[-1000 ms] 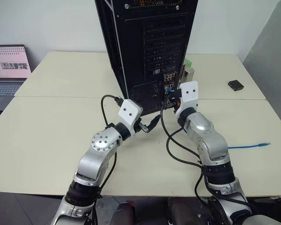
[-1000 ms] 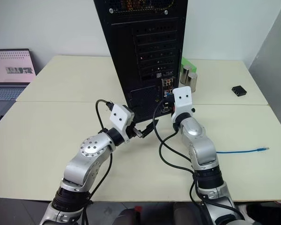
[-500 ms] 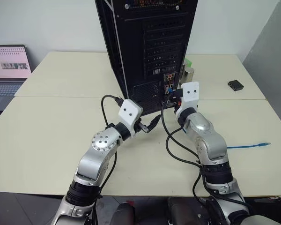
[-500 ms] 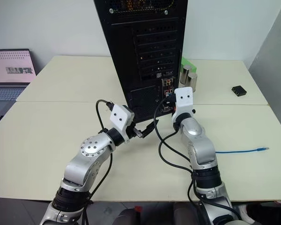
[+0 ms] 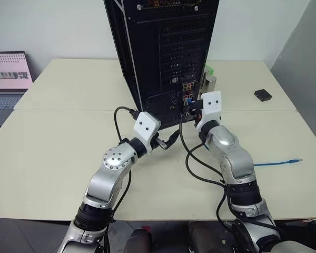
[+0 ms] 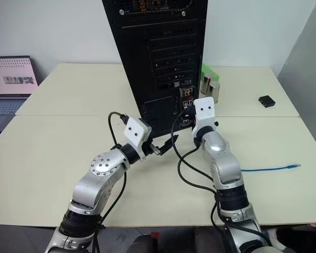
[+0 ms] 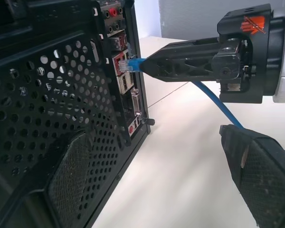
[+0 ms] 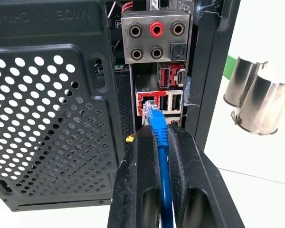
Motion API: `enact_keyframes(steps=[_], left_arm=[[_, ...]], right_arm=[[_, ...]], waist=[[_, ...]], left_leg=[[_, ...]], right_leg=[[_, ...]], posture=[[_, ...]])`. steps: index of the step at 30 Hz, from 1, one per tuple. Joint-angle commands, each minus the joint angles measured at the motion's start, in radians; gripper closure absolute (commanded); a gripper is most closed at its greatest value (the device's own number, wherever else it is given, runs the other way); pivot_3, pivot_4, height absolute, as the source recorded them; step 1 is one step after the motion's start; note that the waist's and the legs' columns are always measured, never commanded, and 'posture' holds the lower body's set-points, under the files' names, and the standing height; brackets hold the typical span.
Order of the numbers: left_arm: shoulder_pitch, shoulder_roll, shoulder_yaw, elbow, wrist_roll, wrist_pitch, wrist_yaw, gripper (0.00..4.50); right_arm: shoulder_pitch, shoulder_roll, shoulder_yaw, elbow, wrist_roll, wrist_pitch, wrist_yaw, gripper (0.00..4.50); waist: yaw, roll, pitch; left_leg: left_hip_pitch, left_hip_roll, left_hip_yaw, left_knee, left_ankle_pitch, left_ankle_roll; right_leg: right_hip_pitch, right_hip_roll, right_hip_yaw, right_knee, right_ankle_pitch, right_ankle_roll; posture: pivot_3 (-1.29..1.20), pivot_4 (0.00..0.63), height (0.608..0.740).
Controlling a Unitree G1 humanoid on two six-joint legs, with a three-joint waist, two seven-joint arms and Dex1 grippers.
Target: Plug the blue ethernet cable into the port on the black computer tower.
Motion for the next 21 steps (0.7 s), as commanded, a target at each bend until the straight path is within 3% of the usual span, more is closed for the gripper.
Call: enact_keyframes(steps=[1, 21], left_arm=[[-0.014, -0.006, 0.014, -0.020, 0.007, -0.032, 0.001, 0.06], [-0.011, -0.002, 0.016, -0.014, 0.010, -0.035, -0.001, 0.06]], right_arm=[[-0.064, -0.011, 0.008, -0.031, -0.024, -0.037, 0.010, 4.50], [-0.116, 0.029, 0.022, 0.053, -0.075, -0.072, -0.015, 4.50]], waist=[[-0.004, 0.000, 0.000], [-0.010, 0.000, 0.000]], left_leg=[[0.000, 0.000, 0.000, 0.000, 0.000, 0.000], [-0.001, 0.000, 0.001, -0.001, 0.000, 0.000]], right_leg=[[0.000, 0.000, 0.000, 0.000, 0.000, 0.000], [-0.001, 0.000, 0.001, 0.000, 0.000, 0.000]], posture=[[0.00, 0.150, 0.740], [0.00, 0.150, 0.740]])
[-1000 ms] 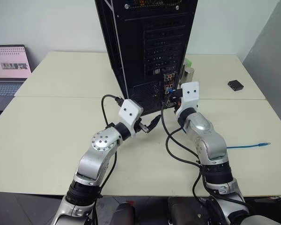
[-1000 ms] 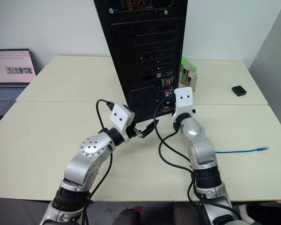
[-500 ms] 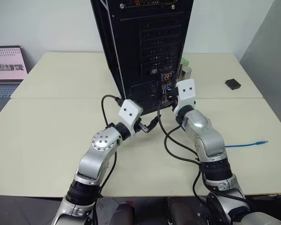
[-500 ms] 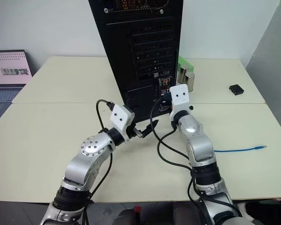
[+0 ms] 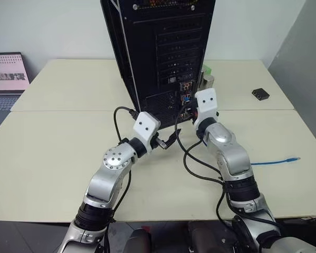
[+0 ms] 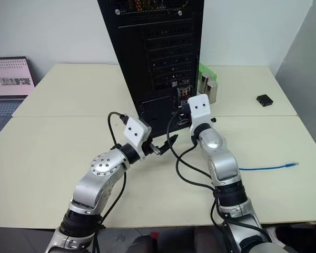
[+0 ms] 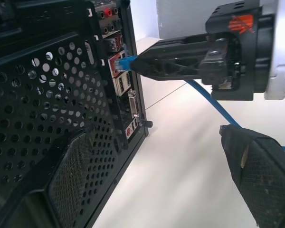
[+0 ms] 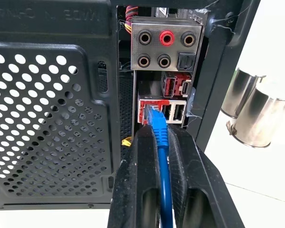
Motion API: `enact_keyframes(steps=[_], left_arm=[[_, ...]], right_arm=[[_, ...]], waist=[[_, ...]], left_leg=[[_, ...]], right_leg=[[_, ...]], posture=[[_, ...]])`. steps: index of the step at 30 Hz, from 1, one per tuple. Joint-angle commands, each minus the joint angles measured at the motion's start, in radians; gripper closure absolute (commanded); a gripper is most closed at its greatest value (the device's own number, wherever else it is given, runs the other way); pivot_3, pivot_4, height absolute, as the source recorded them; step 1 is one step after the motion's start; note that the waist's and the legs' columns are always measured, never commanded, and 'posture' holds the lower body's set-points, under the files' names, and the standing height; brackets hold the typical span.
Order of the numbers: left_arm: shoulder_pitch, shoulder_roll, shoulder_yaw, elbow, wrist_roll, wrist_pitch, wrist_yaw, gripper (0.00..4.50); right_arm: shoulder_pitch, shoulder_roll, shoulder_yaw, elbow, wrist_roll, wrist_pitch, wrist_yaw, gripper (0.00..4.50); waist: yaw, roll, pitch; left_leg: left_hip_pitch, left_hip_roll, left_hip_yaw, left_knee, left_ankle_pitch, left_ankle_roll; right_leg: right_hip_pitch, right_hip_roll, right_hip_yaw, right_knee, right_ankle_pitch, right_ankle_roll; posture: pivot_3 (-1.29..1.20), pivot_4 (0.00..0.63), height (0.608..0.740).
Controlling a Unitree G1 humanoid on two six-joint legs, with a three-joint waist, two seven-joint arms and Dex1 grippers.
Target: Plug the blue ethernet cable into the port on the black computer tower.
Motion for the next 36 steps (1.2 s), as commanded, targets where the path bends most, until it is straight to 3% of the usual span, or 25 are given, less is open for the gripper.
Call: enact_keyframes(steps=[1, 13, 17, 29, 34, 36], left_arm=[[-0.011, 0.000, 0.015, -0.020, 0.007, -0.020, -0.001, 0.06], [-0.007, 0.005, 0.020, -0.023, 0.012, -0.019, 0.000, 0.06], [-0.005, 0.018, 0.037, -0.016, 0.012, -0.022, -0.003, 0.06], [-0.005, 0.143, 0.101, -0.021, -0.045, 0.033, -0.121, 0.06], [0.012, 0.214, 0.122, -0.048, -0.058, 0.044, -0.180, 0.06], [0.014, 0.232, 0.129, -0.060, -0.076, 0.052, -0.200, 0.06]], right_arm=[[-0.076, 0.030, -0.009, 0.003, -0.009, -0.050, -0.024, 4.50], [-0.085, 0.036, -0.018, 0.053, -0.002, -0.062, -0.005, 4.50], [-0.023, -0.006, -0.014, -0.027, 0.007, -0.032, 0.042, 3.35], [0.174, -0.233, -0.054, -0.462, 0.139, 0.204, 0.270, 0.93], [0.247, -0.376, -0.183, -0.551, 0.257, 0.238, 0.401, 0.03], [0.278, -0.437, -0.220, -0.558, 0.298, 0.209, 0.466, 0.03]], waist=[[-0.001, 0.000, 0.000], [-0.025, 0.000, 0.000], [-0.022, 0.000, 0.000], [0.004, 0.000, 0.000], [0.006, 0.000, 0.000], [0.008, 0.000, 0.000]], left_leg=[[0.000, 0.000, 0.000, 0.000, 0.000, 0.000], [0.001, 0.001, 0.000, 0.000, 0.000, 0.000], [0.001, 0.001, 0.000, 0.000, 0.000, 0.000], [-0.010, -0.001, -0.002, -0.001, 0.000, -0.001], [-0.010, -0.001, -0.002, 0.000, 0.000, 0.000], [-0.010, -0.001, -0.002, 0.000, 0.000, 0.000]], right_leg=[[0.000, 0.000, 0.000, 0.000, 0.000, 0.000], [0.000, 0.001, 0.001, 0.001, 0.001, -0.001], [0.000, 0.001, 0.000, 0.001, 0.000, -0.001], [-0.009, -0.002, -0.003, 0.000, 0.000, 0.000], [-0.008, -0.002, -0.003, 0.000, 0.000, 0.000], [-0.008, -0.002, -0.003, -0.001, 0.000, 0.000]], posture=[[0.00, 0.150, 0.740], [0.00, 0.150, 0.740], [0.00, 0.150, 0.740], [0.00, 0.150, 0.740], [0.00, 0.150, 0.740], [0.00, 0.150, 0.740]])
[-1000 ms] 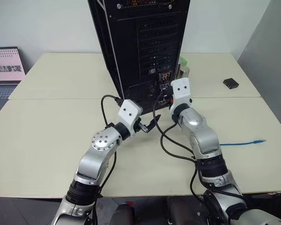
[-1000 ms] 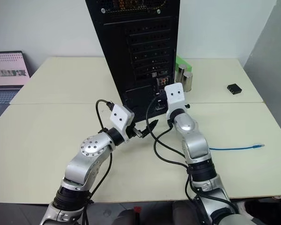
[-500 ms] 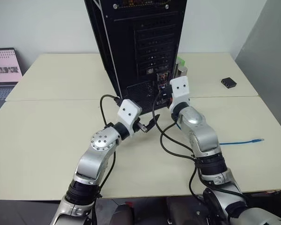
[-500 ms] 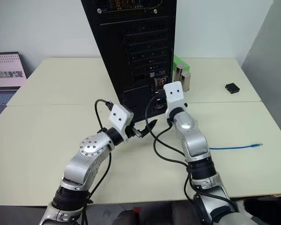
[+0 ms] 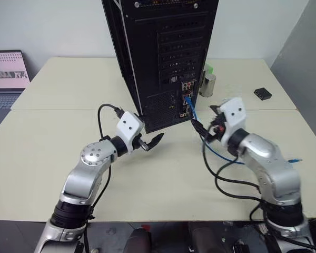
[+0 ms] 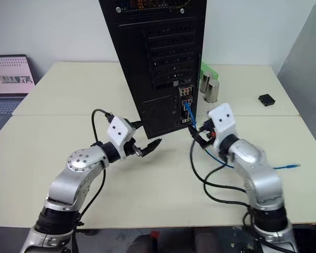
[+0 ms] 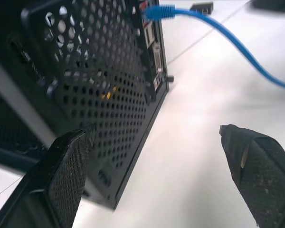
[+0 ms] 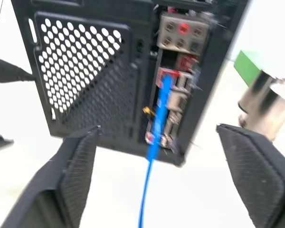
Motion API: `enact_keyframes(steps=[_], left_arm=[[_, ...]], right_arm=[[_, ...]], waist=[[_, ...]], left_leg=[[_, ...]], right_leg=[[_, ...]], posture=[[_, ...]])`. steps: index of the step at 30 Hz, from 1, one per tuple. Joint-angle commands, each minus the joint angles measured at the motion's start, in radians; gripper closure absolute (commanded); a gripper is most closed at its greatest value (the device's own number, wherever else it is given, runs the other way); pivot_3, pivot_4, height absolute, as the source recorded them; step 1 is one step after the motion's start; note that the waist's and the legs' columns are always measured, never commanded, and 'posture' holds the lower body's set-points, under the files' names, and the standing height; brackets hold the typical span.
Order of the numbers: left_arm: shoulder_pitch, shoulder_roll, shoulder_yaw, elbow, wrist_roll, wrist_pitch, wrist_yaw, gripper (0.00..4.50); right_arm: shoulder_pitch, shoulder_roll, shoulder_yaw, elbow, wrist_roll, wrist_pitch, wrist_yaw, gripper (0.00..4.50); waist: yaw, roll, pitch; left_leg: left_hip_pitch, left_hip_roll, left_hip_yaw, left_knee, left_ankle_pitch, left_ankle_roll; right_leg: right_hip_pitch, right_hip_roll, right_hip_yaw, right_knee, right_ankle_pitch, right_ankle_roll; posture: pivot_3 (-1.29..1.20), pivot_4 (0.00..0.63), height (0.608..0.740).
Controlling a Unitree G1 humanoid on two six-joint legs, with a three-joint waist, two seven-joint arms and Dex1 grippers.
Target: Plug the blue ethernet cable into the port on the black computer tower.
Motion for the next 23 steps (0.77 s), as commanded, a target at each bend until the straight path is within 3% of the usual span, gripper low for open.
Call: enact_keyframes(steps=[1, 7, 23], left_arm=[[0.000, 0.029, 0.038, -0.068, -0.040, 0.007, -0.043, 0.06], [0.004, 0.094, 0.069, -0.094, -0.090, 0.030, -0.116, 0.06], [-0.004, 0.086, 0.086, -0.120, -0.145, 0.048, -0.135, 0.06]], right_arm=[[0.042, -0.093, -0.096, -0.062, 0.086, -0.056, 0.126, 0.03], [0.120, -0.192, -0.178, -0.084, 0.212, -0.116, 0.278, 0.03], [0.103, -0.229, -0.178, -0.028, 0.239, -0.187, 0.266, 0.03]], waist=[[0.001, 0.000, 0.000], [-0.001, -0.001, 0.000], [0.002, -0.001, 0.000]], left_leg=[[0.000, 0.000, 0.000, 0.000, 0.000, 0.000], [0.000, 0.001, 0.000, 0.000, 0.000, 0.000], [0.000, 0.001, 0.001, 0.001, 0.000, 0.000]], right_leg=[[0.000, 0.000, 0.000, 0.000, 0.000, 0.000], [0.000, 0.001, 0.000, 0.000, 0.000, 0.000], [0.000, 0.001, 0.001, 0.000, 0.000, 0.000]], posture=[[0.00, 0.150, 0.740], [0.00, 0.150, 0.740], [0.00, 0.150, 0.740]])
